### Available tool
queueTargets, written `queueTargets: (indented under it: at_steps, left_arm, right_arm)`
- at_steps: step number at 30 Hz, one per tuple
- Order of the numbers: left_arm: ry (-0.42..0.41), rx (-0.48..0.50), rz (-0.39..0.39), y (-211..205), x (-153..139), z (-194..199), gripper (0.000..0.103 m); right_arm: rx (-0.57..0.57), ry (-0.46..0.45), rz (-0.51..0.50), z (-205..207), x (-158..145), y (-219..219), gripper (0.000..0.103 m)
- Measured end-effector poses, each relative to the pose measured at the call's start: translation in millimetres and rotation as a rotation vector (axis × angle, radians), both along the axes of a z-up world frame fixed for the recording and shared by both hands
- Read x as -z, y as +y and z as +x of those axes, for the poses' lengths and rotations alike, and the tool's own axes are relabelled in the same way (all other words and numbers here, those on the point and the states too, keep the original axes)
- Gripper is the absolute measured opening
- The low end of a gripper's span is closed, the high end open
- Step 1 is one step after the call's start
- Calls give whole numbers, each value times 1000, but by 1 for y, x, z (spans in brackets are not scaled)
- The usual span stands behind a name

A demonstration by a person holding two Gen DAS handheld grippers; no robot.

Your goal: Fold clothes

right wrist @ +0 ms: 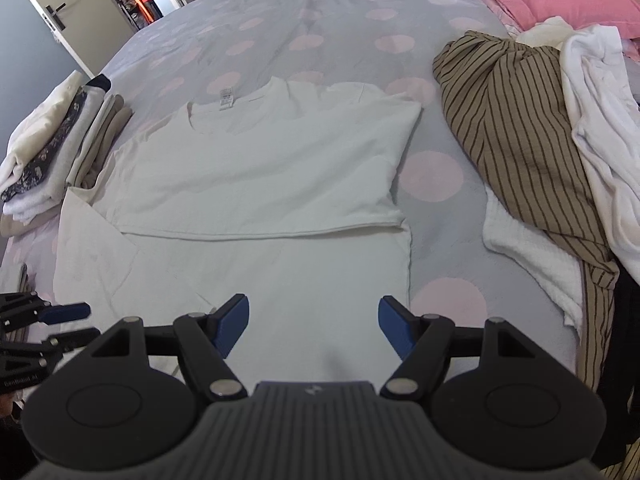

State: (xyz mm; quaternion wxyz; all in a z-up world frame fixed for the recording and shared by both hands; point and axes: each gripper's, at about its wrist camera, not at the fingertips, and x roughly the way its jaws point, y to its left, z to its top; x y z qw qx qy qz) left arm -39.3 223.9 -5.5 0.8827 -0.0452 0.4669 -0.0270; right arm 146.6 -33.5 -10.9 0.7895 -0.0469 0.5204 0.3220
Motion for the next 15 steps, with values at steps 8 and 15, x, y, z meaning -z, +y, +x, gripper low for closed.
queueTargets:
  at_steps: [8, 15]
  left_arm:
    - [-30, -129, 6, 38, -12, 0, 33]
    - [-15, -176, 40, 60, -7, -3, 33]
  right_arm:
    - [16, -11, 28, 5, -10, 2, 74]
    - [-14, 54, 42, -5, 7, 24, 74]
